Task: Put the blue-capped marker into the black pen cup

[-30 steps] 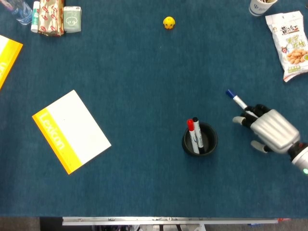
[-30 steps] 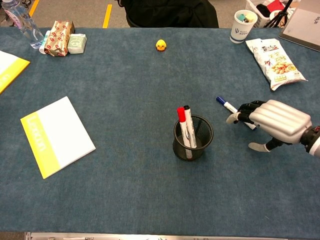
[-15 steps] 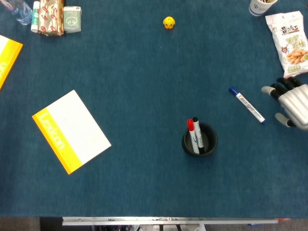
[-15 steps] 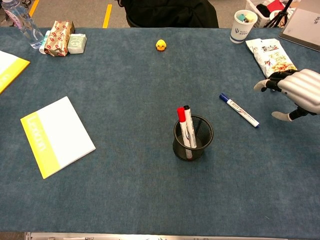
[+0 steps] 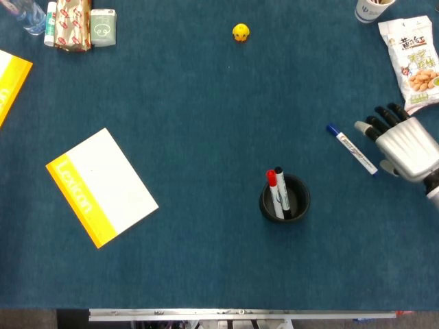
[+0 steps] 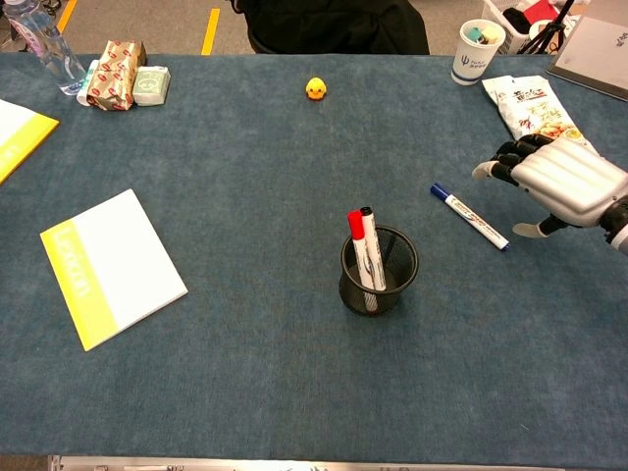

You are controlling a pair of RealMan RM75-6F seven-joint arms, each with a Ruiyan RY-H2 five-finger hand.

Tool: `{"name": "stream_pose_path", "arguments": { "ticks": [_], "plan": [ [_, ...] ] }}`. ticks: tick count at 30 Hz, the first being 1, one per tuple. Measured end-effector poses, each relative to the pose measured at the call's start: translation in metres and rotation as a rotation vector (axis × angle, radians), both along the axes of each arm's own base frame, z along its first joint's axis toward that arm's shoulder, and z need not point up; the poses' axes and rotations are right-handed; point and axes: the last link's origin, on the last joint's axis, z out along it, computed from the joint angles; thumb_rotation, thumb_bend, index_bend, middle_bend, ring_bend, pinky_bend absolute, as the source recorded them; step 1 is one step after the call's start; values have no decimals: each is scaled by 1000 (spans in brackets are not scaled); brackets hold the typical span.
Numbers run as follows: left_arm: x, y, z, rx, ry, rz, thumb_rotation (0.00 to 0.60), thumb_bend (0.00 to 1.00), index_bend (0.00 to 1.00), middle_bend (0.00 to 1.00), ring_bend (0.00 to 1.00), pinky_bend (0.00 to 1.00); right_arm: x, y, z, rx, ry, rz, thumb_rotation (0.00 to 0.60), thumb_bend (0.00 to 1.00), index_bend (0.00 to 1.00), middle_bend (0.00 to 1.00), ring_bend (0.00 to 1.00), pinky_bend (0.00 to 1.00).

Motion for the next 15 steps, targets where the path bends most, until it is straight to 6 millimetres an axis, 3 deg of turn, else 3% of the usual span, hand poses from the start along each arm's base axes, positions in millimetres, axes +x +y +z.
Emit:
{"name": "stream_pose_path", "arguments": {
  "ticks": [15],
  "plan": [
    [-2, -2, 1, -4, -5, 13, 600, 195, 106, 166, 193, 232, 0, -4, -14, 30, 80, 106, 600, 97, 282, 299, 172, 185]
  ]
}}
